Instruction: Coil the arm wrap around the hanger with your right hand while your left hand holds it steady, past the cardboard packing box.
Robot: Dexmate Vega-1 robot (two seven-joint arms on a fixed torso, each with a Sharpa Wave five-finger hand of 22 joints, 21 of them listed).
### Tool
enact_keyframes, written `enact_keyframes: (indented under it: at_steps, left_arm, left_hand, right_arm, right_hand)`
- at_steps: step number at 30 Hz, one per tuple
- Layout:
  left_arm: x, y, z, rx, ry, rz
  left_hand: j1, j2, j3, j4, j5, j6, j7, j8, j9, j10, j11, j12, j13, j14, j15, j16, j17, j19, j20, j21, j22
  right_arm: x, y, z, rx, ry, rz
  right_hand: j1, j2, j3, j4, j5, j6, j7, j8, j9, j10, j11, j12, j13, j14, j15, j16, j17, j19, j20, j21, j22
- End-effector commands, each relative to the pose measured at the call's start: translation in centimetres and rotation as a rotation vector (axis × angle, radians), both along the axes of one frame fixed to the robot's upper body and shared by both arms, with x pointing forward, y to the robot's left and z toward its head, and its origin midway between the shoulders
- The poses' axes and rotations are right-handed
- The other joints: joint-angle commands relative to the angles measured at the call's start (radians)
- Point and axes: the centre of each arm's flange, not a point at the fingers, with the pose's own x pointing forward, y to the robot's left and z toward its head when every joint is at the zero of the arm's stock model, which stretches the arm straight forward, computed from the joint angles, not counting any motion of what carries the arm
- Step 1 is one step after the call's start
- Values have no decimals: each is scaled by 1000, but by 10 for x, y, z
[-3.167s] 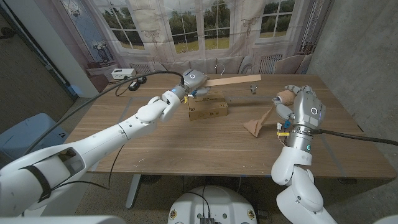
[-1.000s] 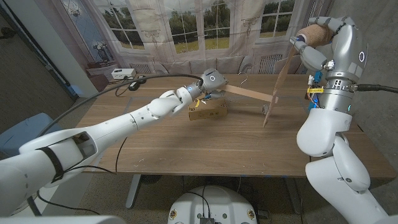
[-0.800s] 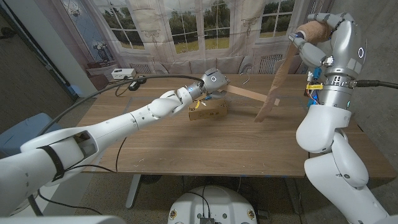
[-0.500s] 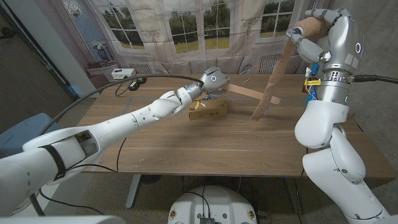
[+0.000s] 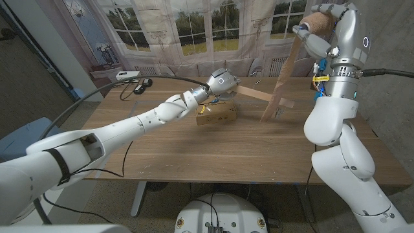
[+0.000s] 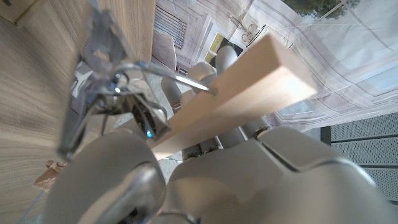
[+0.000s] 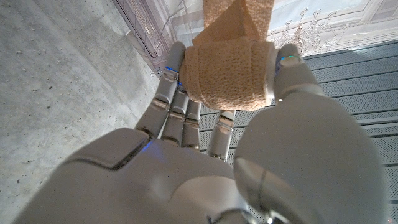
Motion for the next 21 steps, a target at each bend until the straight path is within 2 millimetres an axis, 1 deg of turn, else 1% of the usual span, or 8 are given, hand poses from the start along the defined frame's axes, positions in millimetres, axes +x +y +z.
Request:
enact_keyframes:
  at_steps: [1, 12, 21]
  left_arm:
    - [-1, 6, -1, 18, 5, -62]
    - [-5, 8, -5, 31, -6, -109]
    - [-10, 16, -6, 17, -30, -139]
  left_hand:
    - [-5, -5, 7, 3, 7, 1, 3, 6, 1, -8, -19, 9, 1, 6, 0, 1, 7, -6, -62, 4, 0]
    - [-7, -5, 7, 5, 9, -1, 3, 9, -2, -9, -20, 9, 2, 6, 3, -5, -2, -6, -63, 1, -3]
    - [-9, -5, 7, 6, 11, -3, 2, 12, -3, -10, -19, 9, 1, 6, 3, -7, -7, -7, -62, 2, -1]
  right_arm:
    - [9, 1, 16, -10, 5, 35]
    - [16, 2, 32, -15, 20, 6]
    - [27, -13, 40, 32, 59, -9]
  right_hand:
    - [343, 350, 45, 48, -2, 126, 118, -4, 3, 535, -214, -2, 1, 477, -322, 87, 762, -22, -18, 12, 1]
    - [342, 349, 46, 48, -2, 126, 119, -5, 3, 535, -213, -3, 0, 475, -323, 89, 762, -25, -20, 23, -3]
    - [341, 349, 47, 48, -1, 127, 119, -5, 3, 537, -213, -3, -1, 475, -323, 91, 762, -27, -19, 32, -6]
